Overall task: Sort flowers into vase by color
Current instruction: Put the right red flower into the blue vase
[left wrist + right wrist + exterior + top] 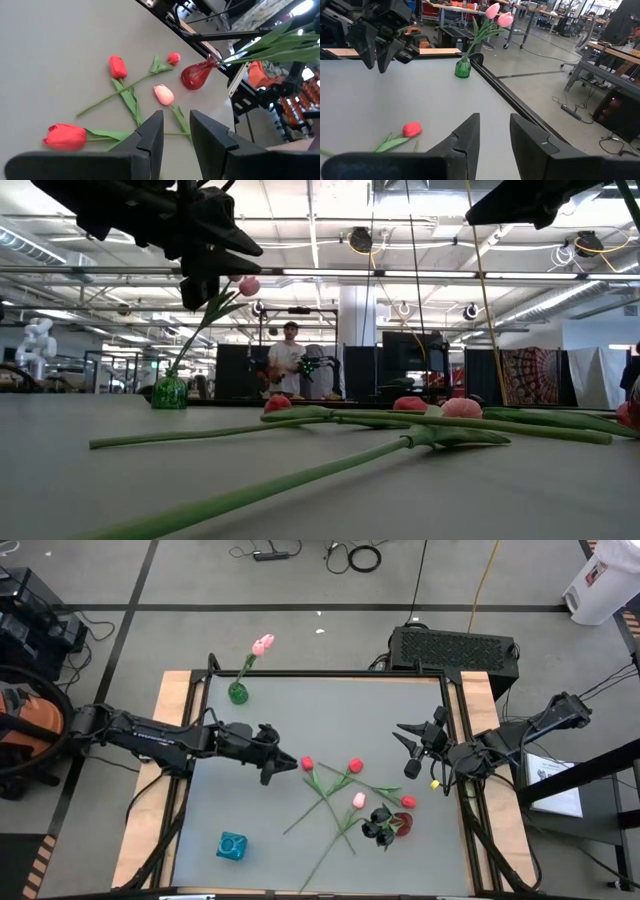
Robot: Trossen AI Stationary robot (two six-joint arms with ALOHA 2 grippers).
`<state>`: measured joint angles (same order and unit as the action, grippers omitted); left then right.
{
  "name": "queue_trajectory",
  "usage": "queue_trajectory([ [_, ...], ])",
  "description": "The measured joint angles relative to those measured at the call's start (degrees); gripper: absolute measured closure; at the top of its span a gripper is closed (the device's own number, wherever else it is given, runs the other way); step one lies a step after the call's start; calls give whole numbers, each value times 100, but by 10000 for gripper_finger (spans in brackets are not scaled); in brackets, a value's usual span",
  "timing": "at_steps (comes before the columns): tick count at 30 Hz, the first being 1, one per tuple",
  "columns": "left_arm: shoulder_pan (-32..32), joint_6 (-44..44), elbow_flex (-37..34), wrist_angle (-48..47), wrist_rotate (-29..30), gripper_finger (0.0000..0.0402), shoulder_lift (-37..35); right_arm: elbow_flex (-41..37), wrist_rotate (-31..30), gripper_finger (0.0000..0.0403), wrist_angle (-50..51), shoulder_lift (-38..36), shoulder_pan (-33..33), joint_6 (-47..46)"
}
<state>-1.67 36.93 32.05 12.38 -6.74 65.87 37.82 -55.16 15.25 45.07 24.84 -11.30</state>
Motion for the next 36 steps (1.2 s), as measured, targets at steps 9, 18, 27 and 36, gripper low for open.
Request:
queue_trajectory([
  [9,2,-23,0,57,-54,301,-2,0,0,305,-5,0,-1,-1],
  [18,4,-20,2,83,-6,301,-4,0,0,305,-39,1,0,-3],
  [27,4,-18,2,55,26,301,-4,0,561,305,-78,-1,-2,-538],
  [36,4,-24,2,55,26,301,-4,3,946,305,-104,1,-2,-270],
])
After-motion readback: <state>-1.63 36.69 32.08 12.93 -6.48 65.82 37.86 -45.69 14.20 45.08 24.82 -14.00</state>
